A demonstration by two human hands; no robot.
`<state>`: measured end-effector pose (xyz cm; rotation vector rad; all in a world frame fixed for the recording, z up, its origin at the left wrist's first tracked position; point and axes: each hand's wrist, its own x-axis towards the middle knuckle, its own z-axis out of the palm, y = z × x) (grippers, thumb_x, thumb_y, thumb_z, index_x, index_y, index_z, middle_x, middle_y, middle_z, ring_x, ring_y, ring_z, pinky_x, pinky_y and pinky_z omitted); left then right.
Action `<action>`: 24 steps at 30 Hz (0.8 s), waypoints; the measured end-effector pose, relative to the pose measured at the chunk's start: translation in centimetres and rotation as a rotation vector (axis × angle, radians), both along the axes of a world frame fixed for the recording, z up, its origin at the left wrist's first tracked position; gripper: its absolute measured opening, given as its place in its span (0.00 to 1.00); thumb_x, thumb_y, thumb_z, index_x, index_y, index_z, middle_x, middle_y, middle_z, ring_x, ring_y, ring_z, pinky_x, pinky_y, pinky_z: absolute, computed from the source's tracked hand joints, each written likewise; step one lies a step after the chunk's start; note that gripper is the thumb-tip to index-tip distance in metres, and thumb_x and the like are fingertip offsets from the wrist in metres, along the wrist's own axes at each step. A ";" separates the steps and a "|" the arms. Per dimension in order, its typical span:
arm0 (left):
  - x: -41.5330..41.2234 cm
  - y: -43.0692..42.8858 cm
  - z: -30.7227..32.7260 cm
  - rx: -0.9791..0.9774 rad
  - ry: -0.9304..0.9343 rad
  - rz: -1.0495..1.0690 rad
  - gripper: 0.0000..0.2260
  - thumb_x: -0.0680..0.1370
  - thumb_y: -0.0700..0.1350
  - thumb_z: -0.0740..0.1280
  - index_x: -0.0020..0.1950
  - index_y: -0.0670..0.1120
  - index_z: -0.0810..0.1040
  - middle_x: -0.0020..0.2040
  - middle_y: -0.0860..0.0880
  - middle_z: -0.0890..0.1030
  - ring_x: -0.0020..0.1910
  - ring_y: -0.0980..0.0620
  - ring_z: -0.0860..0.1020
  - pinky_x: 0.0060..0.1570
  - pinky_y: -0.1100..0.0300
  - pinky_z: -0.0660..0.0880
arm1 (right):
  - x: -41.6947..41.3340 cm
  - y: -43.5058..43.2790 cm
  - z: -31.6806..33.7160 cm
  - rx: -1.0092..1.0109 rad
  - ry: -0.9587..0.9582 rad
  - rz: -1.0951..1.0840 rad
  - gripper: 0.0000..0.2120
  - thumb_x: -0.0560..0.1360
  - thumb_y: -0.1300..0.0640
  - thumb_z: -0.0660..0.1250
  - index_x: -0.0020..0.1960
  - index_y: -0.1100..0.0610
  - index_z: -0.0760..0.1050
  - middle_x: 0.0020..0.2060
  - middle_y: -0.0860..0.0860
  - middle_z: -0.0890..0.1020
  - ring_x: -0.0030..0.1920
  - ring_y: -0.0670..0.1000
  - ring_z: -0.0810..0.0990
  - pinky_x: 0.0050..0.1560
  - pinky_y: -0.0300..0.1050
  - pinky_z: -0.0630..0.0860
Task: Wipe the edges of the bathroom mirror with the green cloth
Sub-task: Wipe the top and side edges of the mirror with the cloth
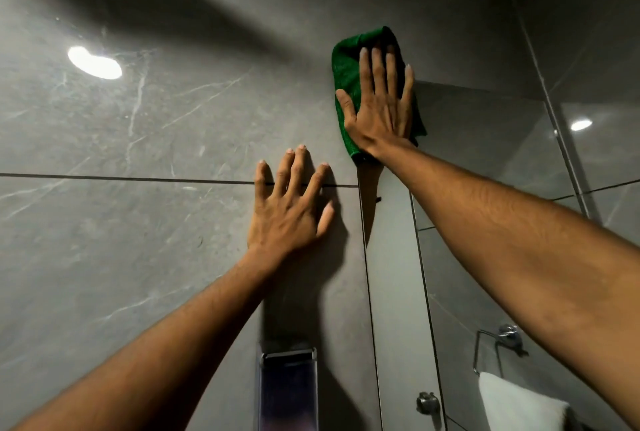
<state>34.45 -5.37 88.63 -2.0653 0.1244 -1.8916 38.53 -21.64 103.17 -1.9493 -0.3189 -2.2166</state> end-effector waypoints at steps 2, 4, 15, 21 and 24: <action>0.0 0.0 0.0 0.001 0.004 -0.001 0.32 0.76 0.63 0.43 0.76 0.51 0.59 0.78 0.40 0.57 0.77 0.42 0.55 0.71 0.40 0.43 | 0.3 -0.5 0.4 -0.077 0.035 0.019 0.33 0.77 0.38 0.45 0.76 0.53 0.43 0.77 0.56 0.50 0.77 0.56 0.47 0.75 0.60 0.40; 0.0 0.0 0.0 0.000 0.005 0.004 0.32 0.76 0.63 0.43 0.76 0.51 0.60 0.78 0.40 0.57 0.77 0.42 0.55 0.71 0.40 0.43 | 0.6 -0.9 0.9 -0.130 0.158 0.103 0.32 0.77 0.37 0.43 0.76 0.51 0.41 0.77 0.56 0.49 0.77 0.55 0.46 0.75 0.58 0.40; 0.2 0.2 0.1 0.002 -0.002 0.023 0.31 0.77 0.64 0.45 0.77 0.52 0.56 0.79 0.41 0.54 0.78 0.42 0.51 0.73 0.42 0.44 | 2.0 -3.9 1.4 -0.055 0.247 0.198 0.32 0.77 0.36 0.42 0.76 0.49 0.42 0.78 0.55 0.49 0.77 0.53 0.45 0.75 0.57 0.40; 0.4 0.1 -0.2 -0.012 0.007 0.030 0.30 0.78 0.64 0.44 0.78 0.53 0.52 0.80 0.43 0.51 0.78 0.45 0.49 0.74 0.43 0.43 | 3.7 -8.5 0.7 0.002 0.258 0.192 0.31 0.77 0.36 0.43 0.76 0.48 0.43 0.78 0.54 0.50 0.77 0.53 0.45 0.76 0.56 0.40; 0.5 0.1 -0.4 -0.018 -0.002 0.037 0.30 0.78 0.65 0.43 0.78 0.54 0.52 0.80 0.44 0.51 0.78 0.46 0.48 0.74 0.43 0.44 | 4.9 -11.3 0.2 0.030 0.261 0.189 0.31 0.77 0.37 0.43 0.76 0.48 0.44 0.78 0.54 0.51 0.77 0.53 0.46 0.76 0.56 0.41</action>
